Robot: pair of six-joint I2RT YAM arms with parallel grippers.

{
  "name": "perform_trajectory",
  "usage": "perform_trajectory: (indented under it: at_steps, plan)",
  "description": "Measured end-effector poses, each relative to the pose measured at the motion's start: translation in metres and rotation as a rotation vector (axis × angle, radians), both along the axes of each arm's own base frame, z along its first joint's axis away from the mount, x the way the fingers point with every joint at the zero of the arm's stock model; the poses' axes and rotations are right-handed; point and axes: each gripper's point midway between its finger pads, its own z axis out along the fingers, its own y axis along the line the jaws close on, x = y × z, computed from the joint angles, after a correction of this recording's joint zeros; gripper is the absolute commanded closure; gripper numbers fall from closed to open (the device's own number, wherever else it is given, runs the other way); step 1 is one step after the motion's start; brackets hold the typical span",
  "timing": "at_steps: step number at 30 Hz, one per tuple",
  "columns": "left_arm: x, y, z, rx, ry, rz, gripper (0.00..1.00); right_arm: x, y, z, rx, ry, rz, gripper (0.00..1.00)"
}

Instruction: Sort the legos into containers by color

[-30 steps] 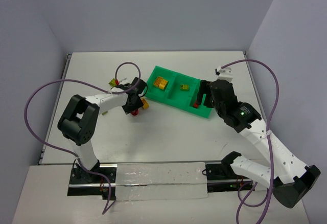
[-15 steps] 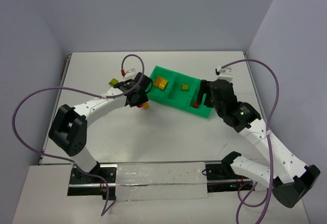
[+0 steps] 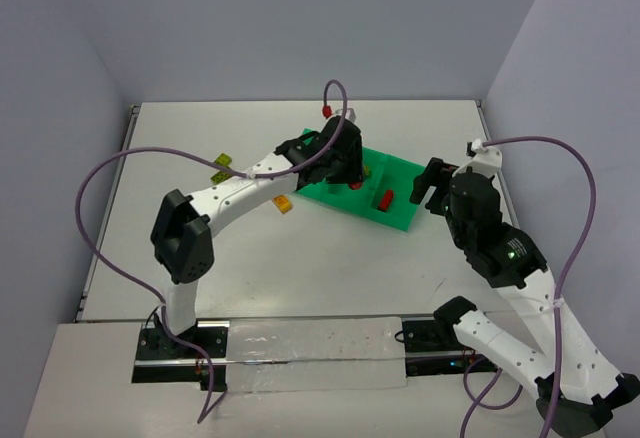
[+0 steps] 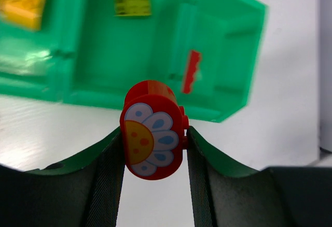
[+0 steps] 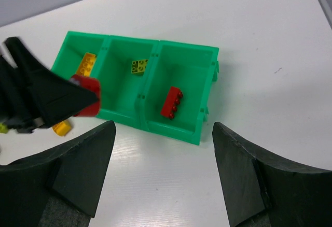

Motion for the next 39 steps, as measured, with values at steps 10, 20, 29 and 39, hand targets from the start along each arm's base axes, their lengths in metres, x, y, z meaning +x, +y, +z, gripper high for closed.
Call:
perform_trajectory:
  at_steps: [10,20,29,39]
  plan:
    - [0.014,-0.083,-0.015,-0.107,0.034,-0.161,0.89,-0.005,-0.005,0.003,0.011,-0.013,-0.015,0.18]
    - [0.030,-0.120,-0.030,-0.159,0.032,-0.203,0.09,-0.012,-0.010,0.002,0.003,-0.004,-0.022,0.18]
    - [0.034,-0.107,-0.017,-0.116,-0.021,-0.190,0.12,-0.014,-0.013,0.001,-0.004,0.002,-0.032,0.18]
    - [0.021,0.069,0.028,0.066,-0.110,0.101,0.06,-0.008,-0.004,-0.003,0.008,0.020,-0.011,0.18]
